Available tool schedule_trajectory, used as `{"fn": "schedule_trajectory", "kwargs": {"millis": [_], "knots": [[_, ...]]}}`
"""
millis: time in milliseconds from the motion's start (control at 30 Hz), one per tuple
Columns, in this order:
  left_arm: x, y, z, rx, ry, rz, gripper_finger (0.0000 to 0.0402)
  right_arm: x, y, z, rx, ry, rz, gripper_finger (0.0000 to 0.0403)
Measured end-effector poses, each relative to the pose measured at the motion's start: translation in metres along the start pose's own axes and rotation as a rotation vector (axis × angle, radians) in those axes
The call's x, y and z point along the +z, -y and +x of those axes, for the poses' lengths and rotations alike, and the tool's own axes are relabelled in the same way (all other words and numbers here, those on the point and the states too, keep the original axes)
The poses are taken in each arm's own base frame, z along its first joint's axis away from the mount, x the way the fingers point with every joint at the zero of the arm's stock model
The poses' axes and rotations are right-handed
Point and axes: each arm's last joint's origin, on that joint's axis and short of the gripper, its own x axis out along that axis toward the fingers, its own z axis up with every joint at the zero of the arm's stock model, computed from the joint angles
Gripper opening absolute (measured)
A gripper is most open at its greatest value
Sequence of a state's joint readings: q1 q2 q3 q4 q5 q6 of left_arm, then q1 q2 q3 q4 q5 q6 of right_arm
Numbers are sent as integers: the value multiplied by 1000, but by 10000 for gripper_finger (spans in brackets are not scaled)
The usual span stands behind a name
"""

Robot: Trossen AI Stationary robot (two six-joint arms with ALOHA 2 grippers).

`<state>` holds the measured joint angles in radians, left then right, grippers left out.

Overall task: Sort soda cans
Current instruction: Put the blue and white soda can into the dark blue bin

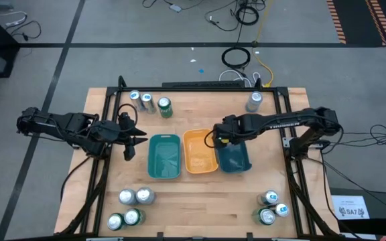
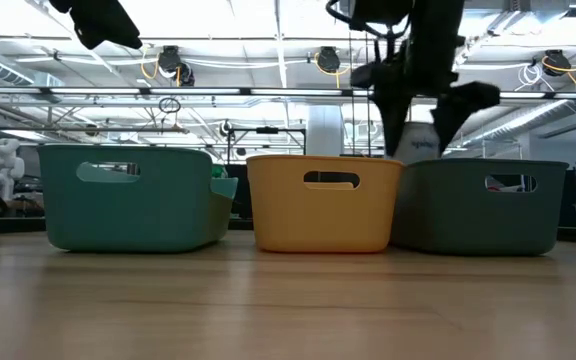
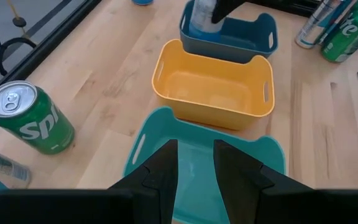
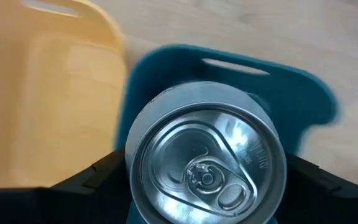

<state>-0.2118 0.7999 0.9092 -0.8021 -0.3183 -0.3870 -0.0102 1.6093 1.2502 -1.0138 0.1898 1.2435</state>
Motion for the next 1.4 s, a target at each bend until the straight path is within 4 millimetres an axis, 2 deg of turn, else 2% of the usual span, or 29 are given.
{"fn": "schedule_trajectory", "kwargs": {"millis": [100,233,533,767,967,1167,1267,1400], "knots": [[0,0,0,0,0,0,112,3,-3,4,51,8,11,278],[0,0,0,0,-1,0,112,2,1,5,11,-8,20,282],[0,0,0,-1,-1,-1,112,2,1,4,10,-6,34,346],[0,0,0,-1,-1,0,112,1,2,2,24,-28,41,353],[0,0,0,-1,-1,0,112,2,12,-25,105,-1,67,352],[0,0,0,-1,-1,0,112,-1,31,-60,196,32,74,352],[0,0,0,-1,-1,0,112,-12,42,-77,211,20,93,352],[0,0,0,-1,-1,0,112,-35,58,-95,183,22,124,352]]}}
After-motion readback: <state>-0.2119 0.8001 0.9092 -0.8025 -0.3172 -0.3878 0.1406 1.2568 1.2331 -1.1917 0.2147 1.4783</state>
